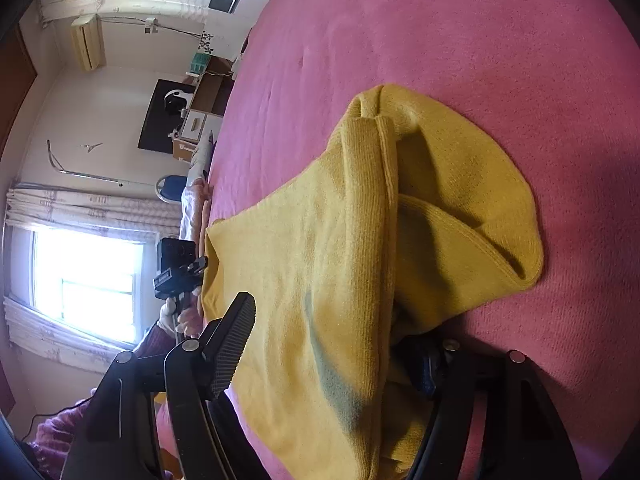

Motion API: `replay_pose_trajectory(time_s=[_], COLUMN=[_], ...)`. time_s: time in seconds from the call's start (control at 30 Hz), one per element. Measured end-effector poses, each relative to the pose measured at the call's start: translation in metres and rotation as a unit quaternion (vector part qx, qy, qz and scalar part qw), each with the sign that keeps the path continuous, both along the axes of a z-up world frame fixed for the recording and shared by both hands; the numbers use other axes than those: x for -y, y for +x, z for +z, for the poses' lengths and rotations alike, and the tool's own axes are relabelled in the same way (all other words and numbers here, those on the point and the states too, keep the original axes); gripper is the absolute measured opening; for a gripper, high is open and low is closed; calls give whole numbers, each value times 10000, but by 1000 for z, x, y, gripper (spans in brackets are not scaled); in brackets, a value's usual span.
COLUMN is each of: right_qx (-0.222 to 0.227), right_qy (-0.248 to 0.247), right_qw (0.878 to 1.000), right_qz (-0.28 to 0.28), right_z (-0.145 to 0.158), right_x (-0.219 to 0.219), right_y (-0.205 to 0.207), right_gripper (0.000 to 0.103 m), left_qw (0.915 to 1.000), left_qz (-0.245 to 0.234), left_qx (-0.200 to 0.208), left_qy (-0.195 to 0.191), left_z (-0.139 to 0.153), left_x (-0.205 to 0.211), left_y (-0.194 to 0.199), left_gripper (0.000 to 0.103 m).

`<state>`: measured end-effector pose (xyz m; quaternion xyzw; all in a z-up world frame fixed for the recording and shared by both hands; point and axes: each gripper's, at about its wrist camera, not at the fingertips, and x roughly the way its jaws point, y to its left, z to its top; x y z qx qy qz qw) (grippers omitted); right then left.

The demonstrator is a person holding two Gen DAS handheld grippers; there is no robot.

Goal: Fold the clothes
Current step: 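Grasp the folded sweater bundle edge with the left gripper and lift it, then carry the lifted sweater bundle with the left gripper onto the blanket stack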

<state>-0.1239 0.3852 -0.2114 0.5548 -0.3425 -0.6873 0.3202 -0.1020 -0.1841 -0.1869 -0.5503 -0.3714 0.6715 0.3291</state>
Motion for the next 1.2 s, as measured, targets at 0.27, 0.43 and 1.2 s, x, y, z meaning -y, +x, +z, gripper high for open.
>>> replay_pose_trajectory(time_s=[0.27,0.43,1.2], right_qx=[-64,-104,-722], right_qy=[489,794,478], right_qw=[9987,9965,9923], right_qz=[141,229,-882], right_z=[7,11,97], right_x=[16,27,50], right_y=[-5,-9,30], right_gripper=[74,84,26], left_qw=[9889,9855,9615], left_qz=[-804,-864,866], left_qx=[-590,-628,-2427], left_qy=[-1098,-1322,-958], left_z=[15,18,120], left_x=[-47,-68,-109], left_y=[-2,-7,75], left_gripper=[50,53,14])
